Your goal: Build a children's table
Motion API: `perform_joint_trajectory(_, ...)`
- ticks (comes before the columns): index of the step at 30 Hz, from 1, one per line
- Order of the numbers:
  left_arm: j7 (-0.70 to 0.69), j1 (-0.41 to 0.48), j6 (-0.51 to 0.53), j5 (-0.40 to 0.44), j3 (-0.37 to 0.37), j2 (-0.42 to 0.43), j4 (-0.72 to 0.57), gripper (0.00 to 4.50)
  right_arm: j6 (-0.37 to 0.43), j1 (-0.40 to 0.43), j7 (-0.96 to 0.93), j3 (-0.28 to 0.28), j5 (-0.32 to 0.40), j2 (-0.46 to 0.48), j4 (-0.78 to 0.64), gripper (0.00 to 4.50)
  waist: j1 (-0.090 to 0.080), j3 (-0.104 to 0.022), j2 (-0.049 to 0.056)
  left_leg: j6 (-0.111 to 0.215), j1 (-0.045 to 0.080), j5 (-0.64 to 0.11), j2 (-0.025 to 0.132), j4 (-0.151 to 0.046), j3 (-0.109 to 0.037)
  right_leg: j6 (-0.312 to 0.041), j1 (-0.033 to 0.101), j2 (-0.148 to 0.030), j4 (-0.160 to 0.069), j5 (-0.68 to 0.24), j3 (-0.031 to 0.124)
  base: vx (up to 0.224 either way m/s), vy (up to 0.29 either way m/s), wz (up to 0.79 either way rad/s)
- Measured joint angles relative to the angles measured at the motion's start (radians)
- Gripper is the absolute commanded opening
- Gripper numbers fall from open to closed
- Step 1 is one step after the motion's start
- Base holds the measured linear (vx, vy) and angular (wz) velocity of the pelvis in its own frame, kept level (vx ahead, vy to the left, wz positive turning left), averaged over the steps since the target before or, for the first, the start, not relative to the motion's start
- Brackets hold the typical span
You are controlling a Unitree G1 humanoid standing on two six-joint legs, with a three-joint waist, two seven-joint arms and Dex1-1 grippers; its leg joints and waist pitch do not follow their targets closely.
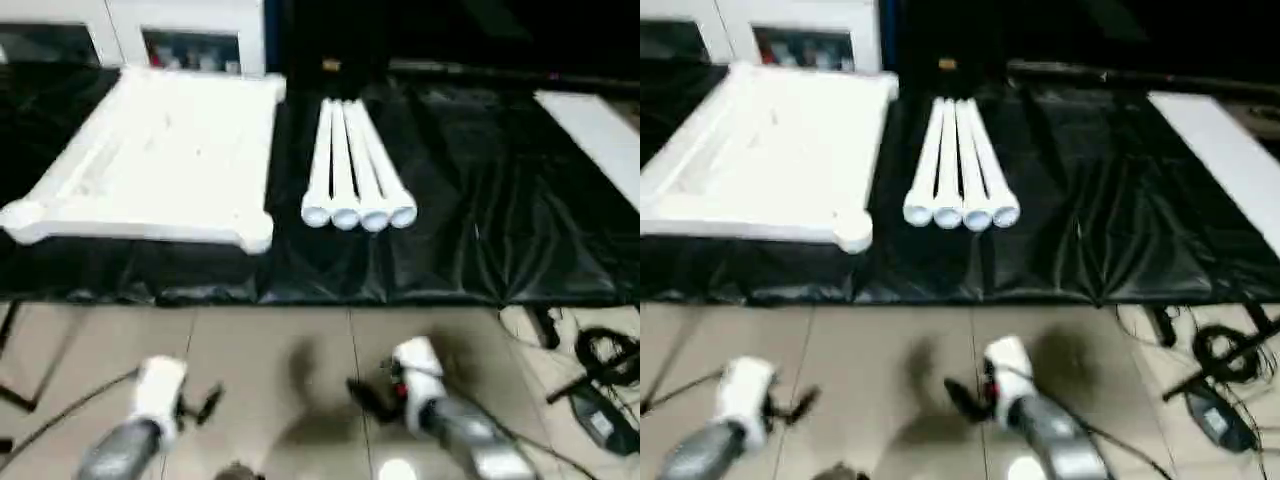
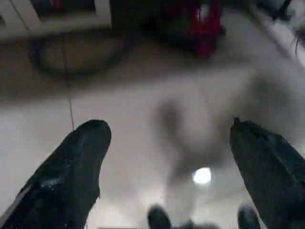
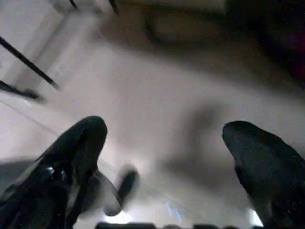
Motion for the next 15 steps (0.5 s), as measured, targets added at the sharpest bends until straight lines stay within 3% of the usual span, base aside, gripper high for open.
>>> perform_joint_trajectory(2,0.001,0.085,0.001,-0.045,0.04,-0.004,-0.194,4.47,0.072,0.094,0.048,0.006,0.054,-0.047,-0.223,4.47,0.0,0.0,0.0,0.0,0.001,0.0,0.0,0.0,0.0,0.0,0.001,0.0,0.0,0.0,0.0,0.0,0.0,0.0)
perform_joint_trajectory(4,0.006,0.113,-0.001,-0.067,0.068,-0.004,-0.287,4.47,0.11,0.123,0.067,0.003,0.089,-0.077,-0.337,4.47,-0.001,0.0,0.0,0.0,0.001,0.0,0.0,0.0,0.0,0.001,0.0,0.001,0.0,0.001,0.0,0.0,0.0,0.0)
perform_joint_trajectory(5,0.021,0.151,0.002,-0.079,0.083,-0.01,-0.394,4.47,0.152,0.164,0.077,0.001,0.136,-0.113,-0.465,4.47,0.0,0.001,-0.001,0.0,0.001,0.0,0.0,-0.001,0.0,0.001,0.001,0.001,-0.001,0.001,0.001,0.0,0.0,0.0)
perform_joint_trajectory(7,0.055,0.194,0.006,-0.088,0.115,-0.015,-0.539,4.47,0.203,0.202,0.071,-0.033,0.207,-0.162,-0.638,4.47,0.001,0.002,-0.003,0.0,0.002,0.0,0.0,-0.001,0.0,0.002,0.001,0.001,-0.002,0.001,0.001,0.0,0.0,0.0)
perform_joint_trajectory(10,0.127,0.161,0.014,-0.079,0.16,-0.013,-0.67,4.47,0.231,0.145,-0.003,-0.114,0.256,-0.141,-0.771,4.47,-0.001,-0.002,-0.007,-0.001,0.004,0.0,0.0,-0.002,0.0,0.004,0.0,0.002,-0.002,0.002,0.002,0.0,0.0,0.0)
perform_joint_trajectory(15,0.209,-0.036,0.154,-0.058,0.172,0.009,-0.746,4.47,0.244,-0.092,-0.18,-0.188,0.157,-0.042,-0.718,4.47,-0.003,-0.005,-0.013,-0.005,0.003,0.003,0.0,-0.002,0.0,0.003,-0.002,0.002,-0.001,0.009,0.003,0.0,0.0,0.0)
